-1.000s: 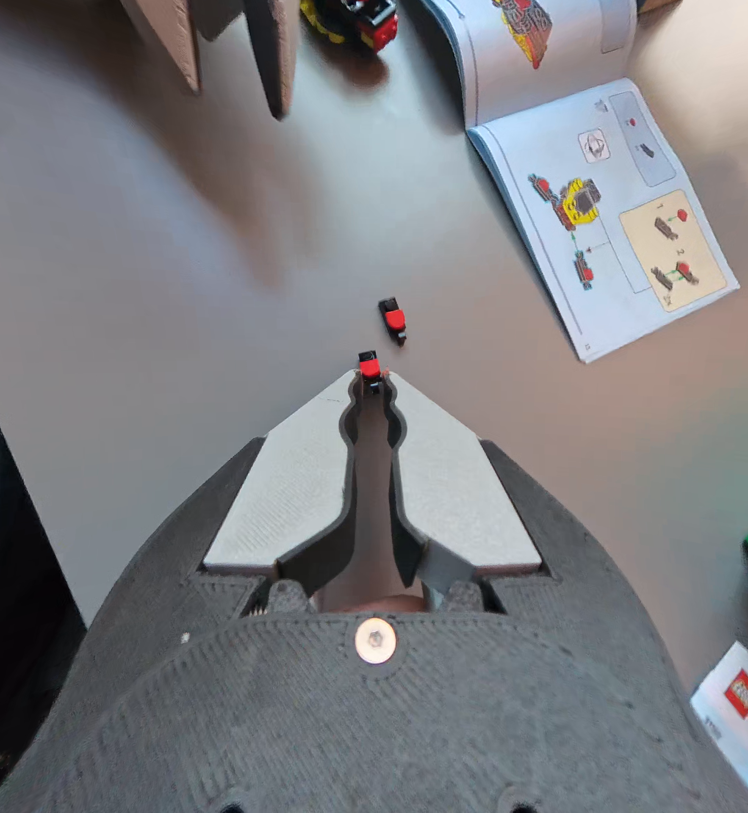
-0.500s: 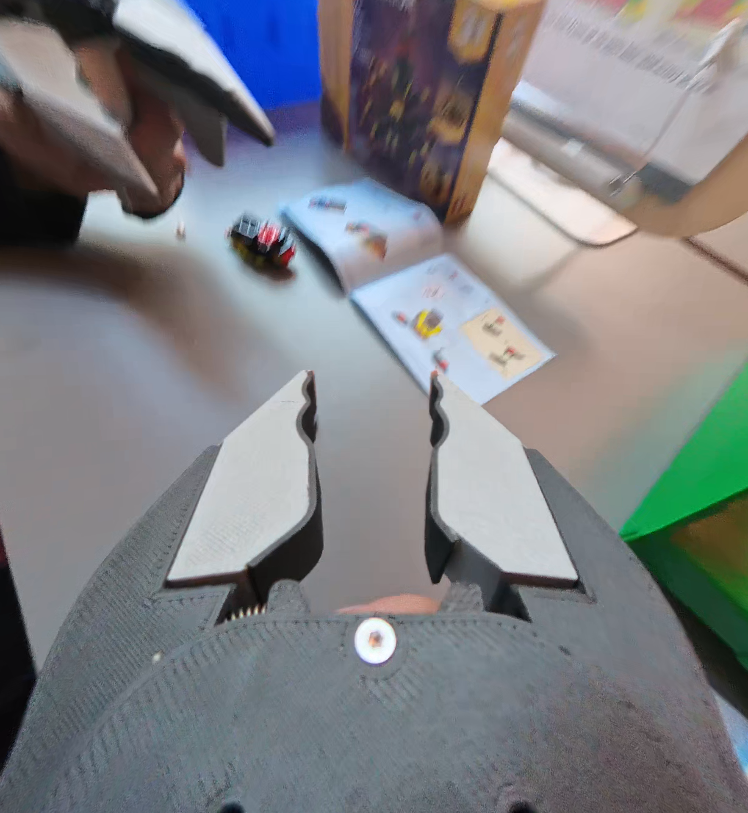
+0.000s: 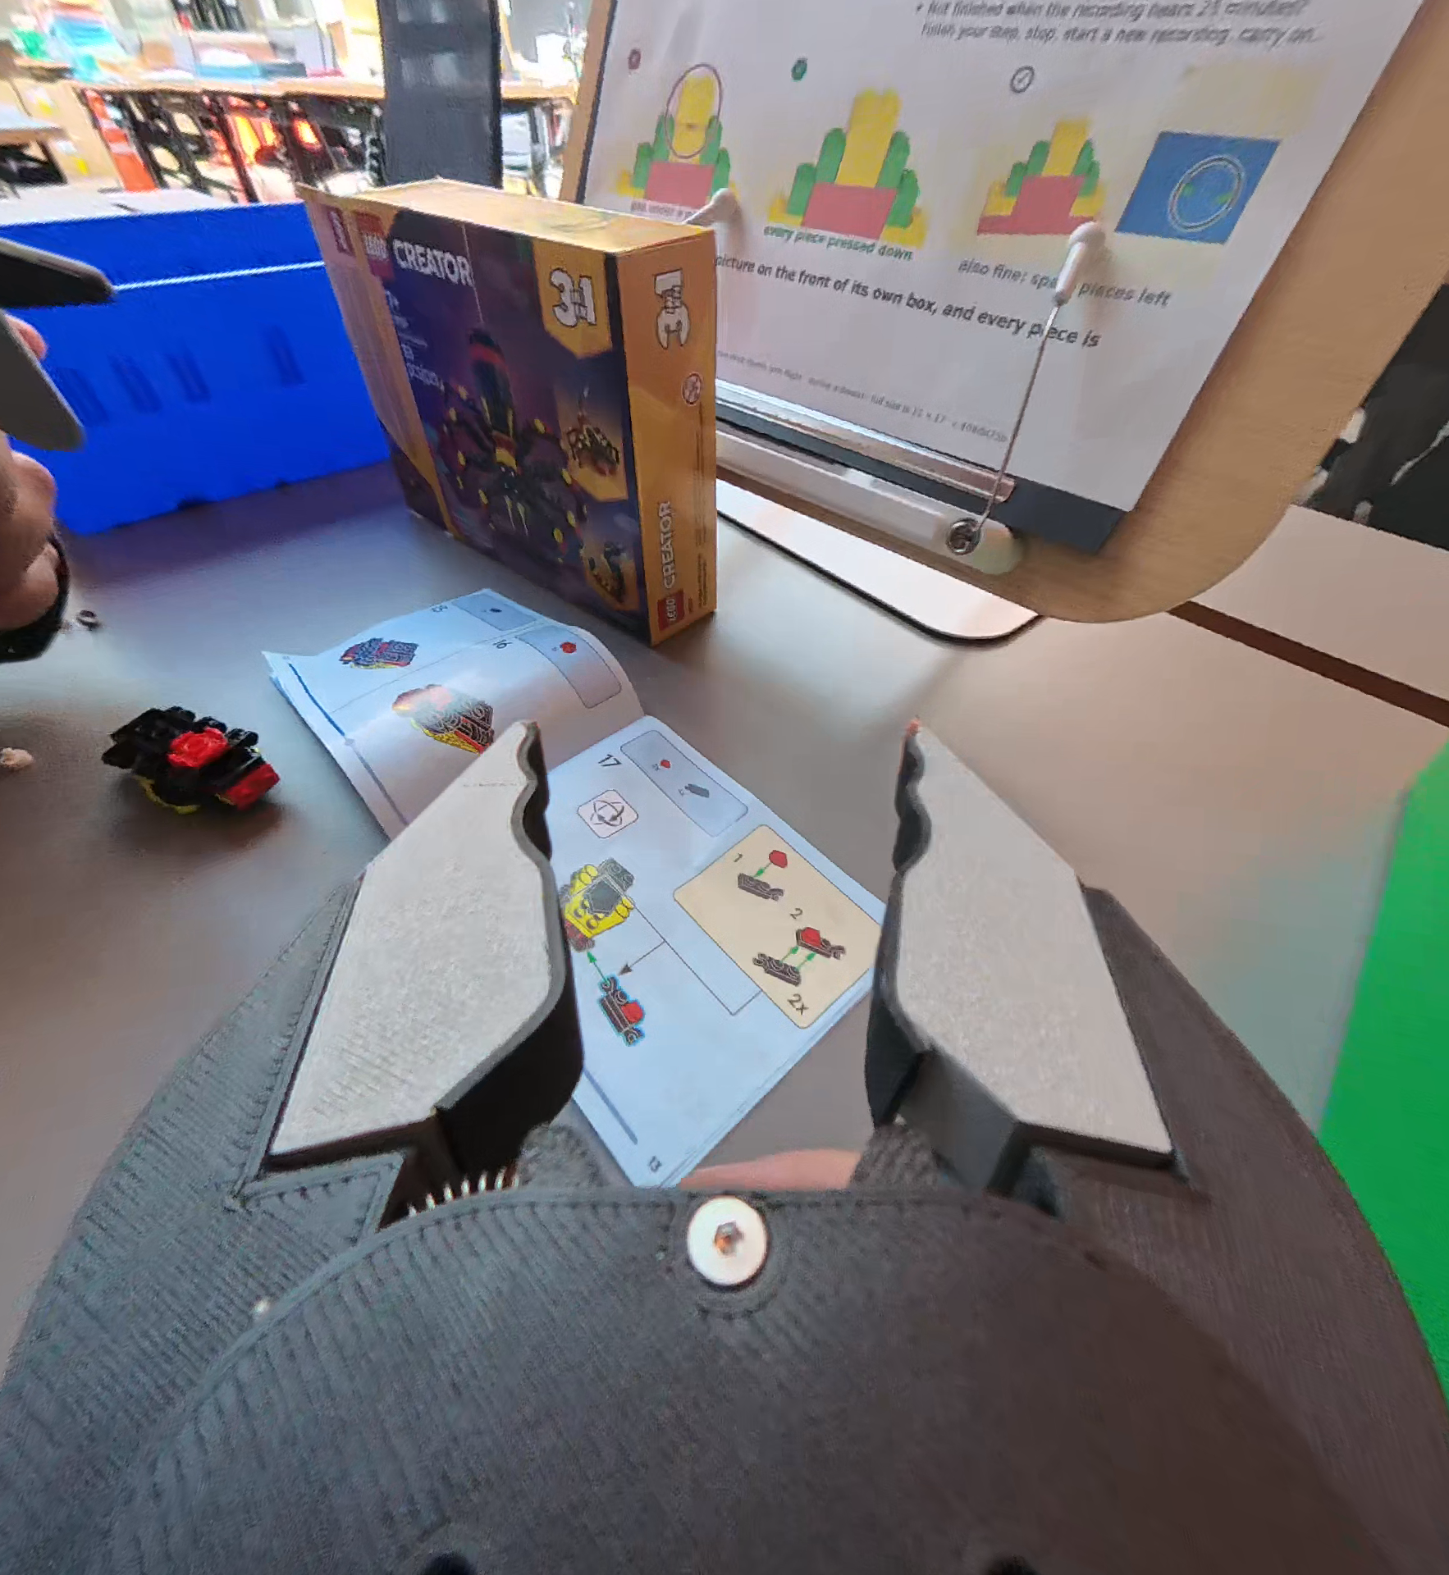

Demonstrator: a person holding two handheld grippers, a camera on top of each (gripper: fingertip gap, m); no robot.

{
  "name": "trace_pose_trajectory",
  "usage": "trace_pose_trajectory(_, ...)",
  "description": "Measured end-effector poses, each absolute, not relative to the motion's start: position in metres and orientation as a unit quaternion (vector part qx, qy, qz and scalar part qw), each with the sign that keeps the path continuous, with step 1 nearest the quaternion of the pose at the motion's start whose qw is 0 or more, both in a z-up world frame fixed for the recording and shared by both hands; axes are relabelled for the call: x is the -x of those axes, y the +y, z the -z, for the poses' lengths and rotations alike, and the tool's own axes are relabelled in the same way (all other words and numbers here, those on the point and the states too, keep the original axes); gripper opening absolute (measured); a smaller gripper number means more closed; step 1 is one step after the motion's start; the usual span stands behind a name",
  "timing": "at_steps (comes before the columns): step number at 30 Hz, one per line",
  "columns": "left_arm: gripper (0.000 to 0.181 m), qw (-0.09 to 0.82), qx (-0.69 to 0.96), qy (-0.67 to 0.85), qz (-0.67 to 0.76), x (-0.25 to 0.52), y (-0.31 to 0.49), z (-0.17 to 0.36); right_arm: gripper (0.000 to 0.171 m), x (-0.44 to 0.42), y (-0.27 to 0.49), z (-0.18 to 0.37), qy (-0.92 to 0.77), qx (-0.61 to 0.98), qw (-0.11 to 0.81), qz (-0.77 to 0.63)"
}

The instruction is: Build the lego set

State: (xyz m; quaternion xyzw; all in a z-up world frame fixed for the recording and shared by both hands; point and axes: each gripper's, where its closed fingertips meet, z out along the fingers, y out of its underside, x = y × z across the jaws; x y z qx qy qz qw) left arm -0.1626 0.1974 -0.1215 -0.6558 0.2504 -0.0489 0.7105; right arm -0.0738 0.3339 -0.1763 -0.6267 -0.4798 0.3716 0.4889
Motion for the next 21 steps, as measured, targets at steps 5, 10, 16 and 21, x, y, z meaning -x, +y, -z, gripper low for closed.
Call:
trace_pose_trajectory(5,0.051,0.72,0.644,0.252,0.061,0.164,0.193,0.12,0.076,0.082,0.331,0.175,-0.504,0.604,0.491,-0.374)
trace_pose_trajectory(10,0.043,0.718,0.643,0.262,0.041,0.165,0.193,0.124,0.075,0.091,0.334,0.177,-0.515,0.598,0.479,-0.384)
trace_pose_trajectory(16,0.039,0.714,0.643,0.275,0.024,0.164,0.193,0.126,0.076,0.093,0.337,0.178,-0.514,0.603,0.458,-0.403)
trace_pose_trajectory(21,0.039,0.713,0.642,0.281,0.031,0.164,0.193,0.127,0.076,0.094,0.335,0.178,-0.521,0.595,0.459,-0.405)
